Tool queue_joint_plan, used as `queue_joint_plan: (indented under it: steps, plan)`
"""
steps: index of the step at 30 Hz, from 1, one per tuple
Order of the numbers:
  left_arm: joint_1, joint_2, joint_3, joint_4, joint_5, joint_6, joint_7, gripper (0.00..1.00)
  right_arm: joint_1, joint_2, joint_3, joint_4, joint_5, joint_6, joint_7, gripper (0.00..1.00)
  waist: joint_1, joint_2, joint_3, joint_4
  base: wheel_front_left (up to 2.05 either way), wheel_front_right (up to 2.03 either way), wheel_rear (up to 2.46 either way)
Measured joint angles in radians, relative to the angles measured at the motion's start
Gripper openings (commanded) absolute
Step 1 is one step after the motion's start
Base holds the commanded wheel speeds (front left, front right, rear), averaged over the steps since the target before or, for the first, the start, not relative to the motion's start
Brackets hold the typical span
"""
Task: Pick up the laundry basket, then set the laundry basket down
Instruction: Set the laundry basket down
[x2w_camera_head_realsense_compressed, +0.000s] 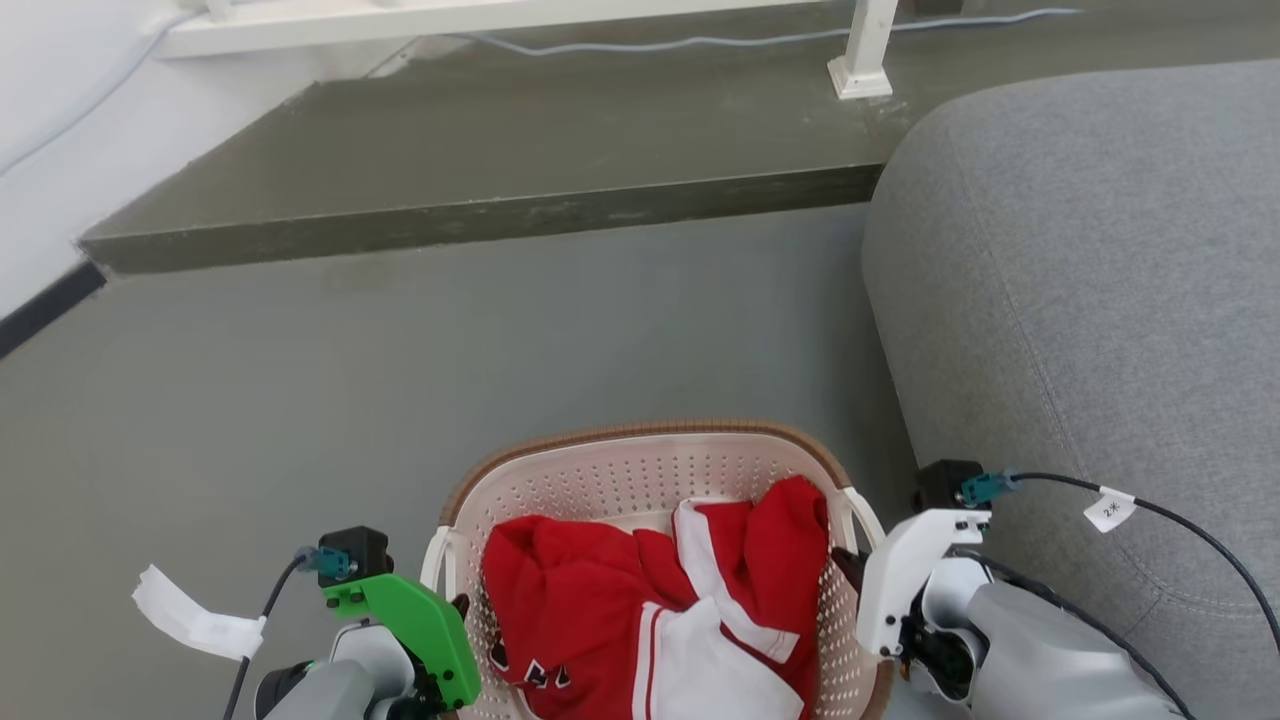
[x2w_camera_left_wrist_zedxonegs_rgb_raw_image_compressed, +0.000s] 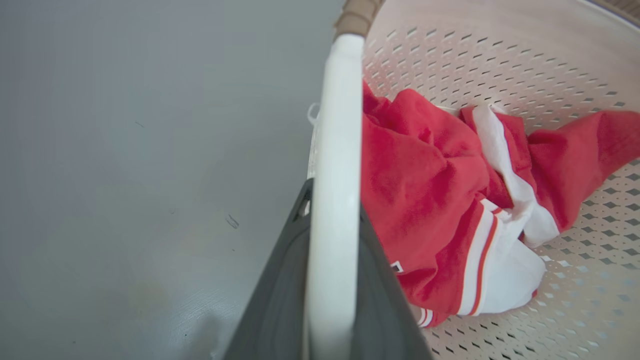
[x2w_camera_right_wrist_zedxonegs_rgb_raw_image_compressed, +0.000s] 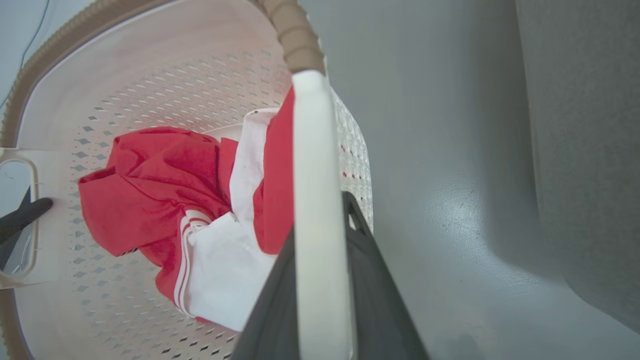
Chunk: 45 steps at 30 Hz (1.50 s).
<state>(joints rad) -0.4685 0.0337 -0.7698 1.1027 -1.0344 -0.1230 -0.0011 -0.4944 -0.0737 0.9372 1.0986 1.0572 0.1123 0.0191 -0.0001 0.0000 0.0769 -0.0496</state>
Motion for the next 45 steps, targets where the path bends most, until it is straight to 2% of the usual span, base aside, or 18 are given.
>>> queue_joint_plan:
  steps: [21,45]
  plan:
    - [-0.085,0.000,0.002,0.015,-0.001,0.000,-0.033,0.00,-0.093,-0.002,0.004,-0.002,0.007,0.000,-0.021,0.00,0.0000,0.0000,0.130,-0.003,0.00,0.00,0.00]
    - [-0.257,0.001,0.002,-0.007,0.014,0.000,-0.112,0.00,-0.260,-0.017,-0.010,0.004,-0.003,0.000,-0.137,0.00,0.0001,0.0000,0.420,0.000,0.00,0.00,0.00]
